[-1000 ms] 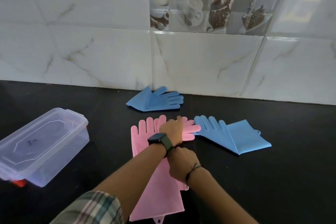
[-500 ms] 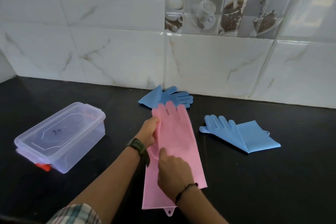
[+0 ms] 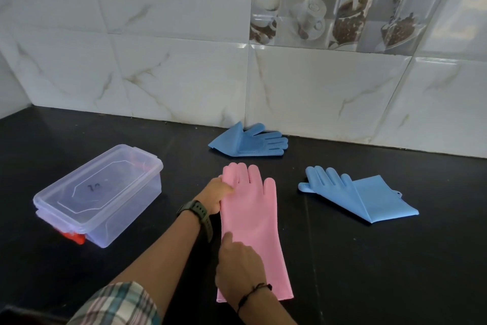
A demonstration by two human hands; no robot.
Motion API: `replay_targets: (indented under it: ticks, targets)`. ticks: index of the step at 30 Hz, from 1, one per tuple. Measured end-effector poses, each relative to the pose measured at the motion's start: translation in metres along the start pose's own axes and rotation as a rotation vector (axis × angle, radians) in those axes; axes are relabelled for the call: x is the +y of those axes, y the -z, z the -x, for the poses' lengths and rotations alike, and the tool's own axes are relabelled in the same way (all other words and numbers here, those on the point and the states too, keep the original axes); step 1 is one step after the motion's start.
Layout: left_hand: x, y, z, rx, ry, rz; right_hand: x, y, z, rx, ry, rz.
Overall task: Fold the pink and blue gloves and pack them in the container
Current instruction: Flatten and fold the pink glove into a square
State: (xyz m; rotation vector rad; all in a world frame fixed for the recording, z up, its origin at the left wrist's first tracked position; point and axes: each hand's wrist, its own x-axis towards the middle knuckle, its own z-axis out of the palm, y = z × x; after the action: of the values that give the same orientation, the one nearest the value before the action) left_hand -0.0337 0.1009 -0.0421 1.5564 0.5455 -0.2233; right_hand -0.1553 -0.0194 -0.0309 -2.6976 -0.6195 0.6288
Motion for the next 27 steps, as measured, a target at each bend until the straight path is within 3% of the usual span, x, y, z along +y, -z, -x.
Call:
replay_targets:
  ticks: [4, 7, 10, 15, 20, 23, 27]
  targets:
    - [0.0, 0.001, -0.011, 0.039, 0.002, -0.105, 0.001, -0.005, -0.001, -0.037, -0.033, -0.159]
    - [0.002, -0.003, -0.012, 0.146, -0.079, -0.449, 0.017, -0.001, 0.001, -0.001, -0.038, -0.189]
    - [0.006, -0.006, -0.013, 0.215, -0.194, -0.684, 0.041, 0.013, 0.001, 0.148, -0.074, -0.211]
    - [-0.002, 0.008, -0.005, 0.073, -0.188, -0.374, 0.083, 0.056, -0.049, 0.349, -0.192, -0.215]
    - [-0.006, 0.014, -0.001, 0.137, -0.135, -0.186, 0.086, 0.087, -0.111, 0.335, -0.27, -0.247]
    - [-0.019, 0.012, 0.011, 0.296, -0.073, -0.284, 0.089, 0.084, -0.115, 0.259, -0.257, -0.162]
    - [-0.043, 0.002, 0.05, 0.278, -0.027, -0.421, 0.1, 0.057, -0.072, 0.303, -0.206, -0.264]
